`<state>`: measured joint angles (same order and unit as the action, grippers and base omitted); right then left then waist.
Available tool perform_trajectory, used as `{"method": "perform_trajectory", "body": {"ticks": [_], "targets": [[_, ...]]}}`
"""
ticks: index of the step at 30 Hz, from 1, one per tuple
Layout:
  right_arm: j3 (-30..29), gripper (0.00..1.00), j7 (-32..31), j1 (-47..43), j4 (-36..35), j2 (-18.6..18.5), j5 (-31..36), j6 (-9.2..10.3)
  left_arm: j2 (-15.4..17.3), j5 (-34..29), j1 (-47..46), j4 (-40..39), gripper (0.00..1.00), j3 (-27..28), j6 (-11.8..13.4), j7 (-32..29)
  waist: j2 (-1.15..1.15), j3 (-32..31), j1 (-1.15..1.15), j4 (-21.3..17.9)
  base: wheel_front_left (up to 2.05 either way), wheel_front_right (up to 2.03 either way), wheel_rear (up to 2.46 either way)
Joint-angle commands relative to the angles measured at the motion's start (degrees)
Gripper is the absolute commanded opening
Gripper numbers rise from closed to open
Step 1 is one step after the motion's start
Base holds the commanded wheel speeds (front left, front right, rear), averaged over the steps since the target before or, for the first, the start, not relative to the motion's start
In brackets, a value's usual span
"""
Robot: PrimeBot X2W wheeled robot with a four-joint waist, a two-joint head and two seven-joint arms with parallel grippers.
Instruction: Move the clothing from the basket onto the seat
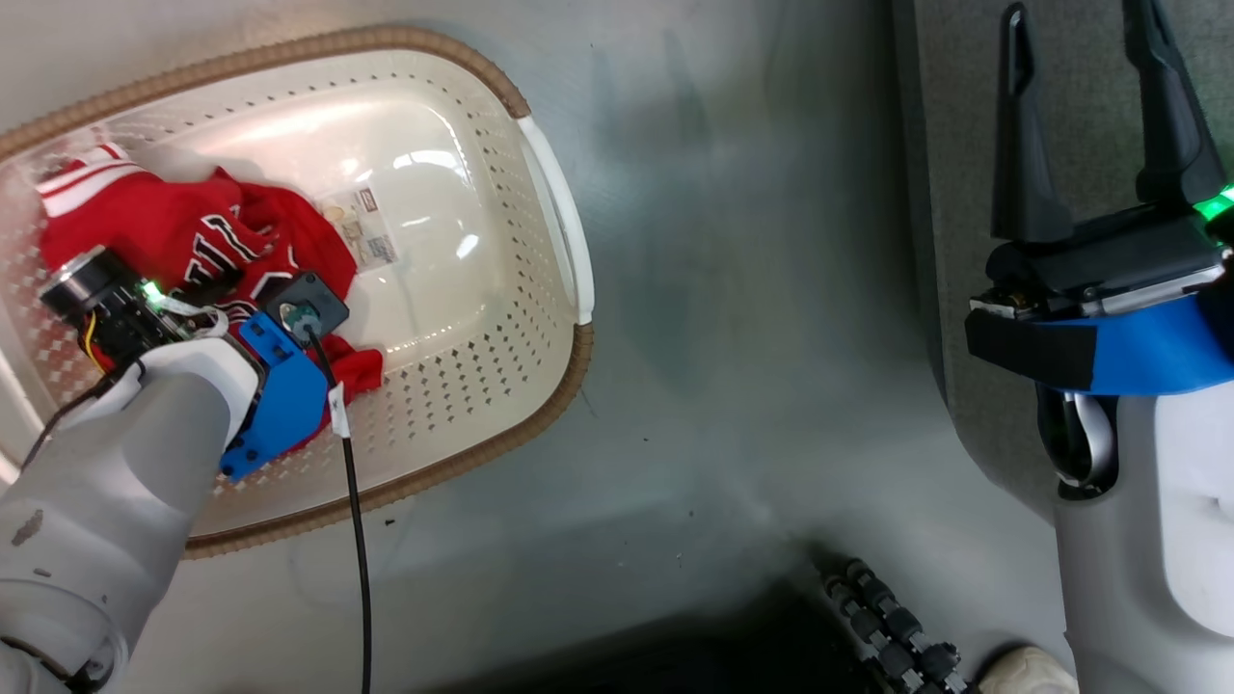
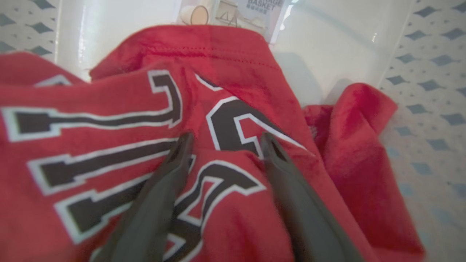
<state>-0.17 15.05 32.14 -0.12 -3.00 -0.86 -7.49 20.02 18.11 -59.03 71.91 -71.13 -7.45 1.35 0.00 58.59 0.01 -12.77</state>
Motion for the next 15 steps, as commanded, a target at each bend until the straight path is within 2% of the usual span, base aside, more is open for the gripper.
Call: {"method": "perform_trajectory", "body": {"ticks": [1, 14, 15], "targets": [[-0.2, 1.0, 0.2, 0.4, -0.8, 0.2, 0.5, -0.01, 0.5, 0.1, -1.4, 0.2, 1.0, -0.3, 0.0, -0.2, 0.0, 1.5, -0.01, -0.7, 0.0, 0.0, 0.0], [-0.4, 1.0, 0.2, 0.0, -2.8, 0.2, 0.1, -0.01, 1.0, 0.5, -2.8, 1.8, 1.0, -1.6, 0.1, -4.3, 0.0, 3.7, -0.01, -1.3, 0.0, 0.0, 0.0], [-0.4, 1.0, 0.2, 0.1, -2.7, 0.2, 0.1, -0.01, 1.0, 0.7, -2.8, 1.8, 0.63, -1.6, 0.1, -4.5, 0.0, 3.7, -0.01, -1.3, 0.0, 0.0, 0.0]]}}
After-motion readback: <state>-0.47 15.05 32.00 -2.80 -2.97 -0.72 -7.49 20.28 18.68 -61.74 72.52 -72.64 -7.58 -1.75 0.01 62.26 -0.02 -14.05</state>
